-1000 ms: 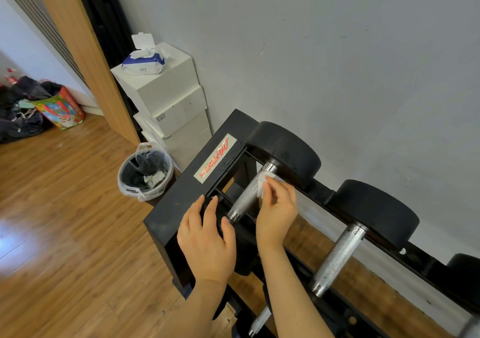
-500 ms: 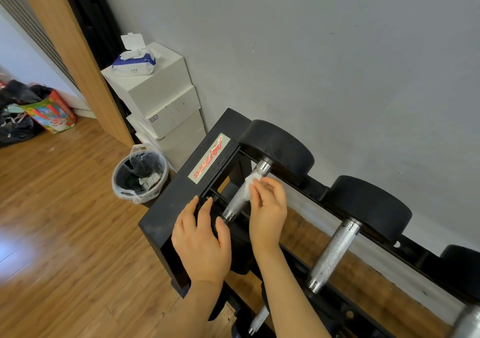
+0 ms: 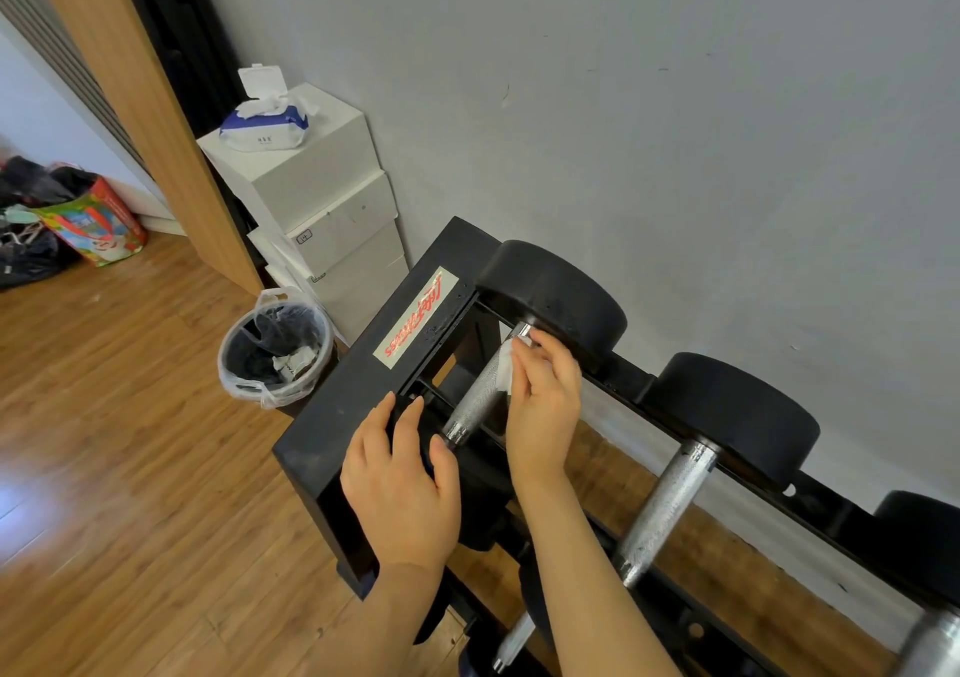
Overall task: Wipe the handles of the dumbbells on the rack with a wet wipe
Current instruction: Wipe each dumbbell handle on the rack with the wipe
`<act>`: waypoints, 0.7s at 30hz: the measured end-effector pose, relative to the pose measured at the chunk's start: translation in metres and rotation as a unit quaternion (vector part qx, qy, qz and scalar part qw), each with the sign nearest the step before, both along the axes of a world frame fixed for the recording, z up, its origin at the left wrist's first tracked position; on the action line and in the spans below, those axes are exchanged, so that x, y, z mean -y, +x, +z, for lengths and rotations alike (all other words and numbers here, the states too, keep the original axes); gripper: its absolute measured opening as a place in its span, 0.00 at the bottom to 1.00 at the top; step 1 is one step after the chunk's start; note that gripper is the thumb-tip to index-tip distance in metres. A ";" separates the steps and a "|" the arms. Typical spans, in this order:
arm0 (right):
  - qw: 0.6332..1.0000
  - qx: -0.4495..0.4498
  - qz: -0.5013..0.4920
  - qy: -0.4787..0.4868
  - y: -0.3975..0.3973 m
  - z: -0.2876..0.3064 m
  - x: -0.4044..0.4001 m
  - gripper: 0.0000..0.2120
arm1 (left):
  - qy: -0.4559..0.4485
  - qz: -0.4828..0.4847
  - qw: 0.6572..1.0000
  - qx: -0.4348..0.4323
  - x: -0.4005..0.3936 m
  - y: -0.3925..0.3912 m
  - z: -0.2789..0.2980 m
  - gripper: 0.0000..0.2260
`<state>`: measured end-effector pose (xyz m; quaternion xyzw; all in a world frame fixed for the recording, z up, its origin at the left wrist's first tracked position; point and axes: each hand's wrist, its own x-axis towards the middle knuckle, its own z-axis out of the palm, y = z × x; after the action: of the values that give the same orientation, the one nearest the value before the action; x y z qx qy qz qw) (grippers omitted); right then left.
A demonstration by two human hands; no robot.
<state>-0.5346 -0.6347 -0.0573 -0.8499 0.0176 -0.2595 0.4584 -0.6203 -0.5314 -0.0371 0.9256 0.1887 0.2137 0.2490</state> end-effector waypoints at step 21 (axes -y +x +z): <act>0.997 -0.011 -0.017 0.076 -0.022 -0.004 -0.009 0.09 | -0.001 -0.005 1.000 0.004 -0.001 0.000 0.000 0.20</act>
<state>-0.5561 -0.6262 -0.0613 -0.8152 0.0566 -0.2553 0.5167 -0.6200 -0.5304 -0.0376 0.9254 0.1836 0.2157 0.2517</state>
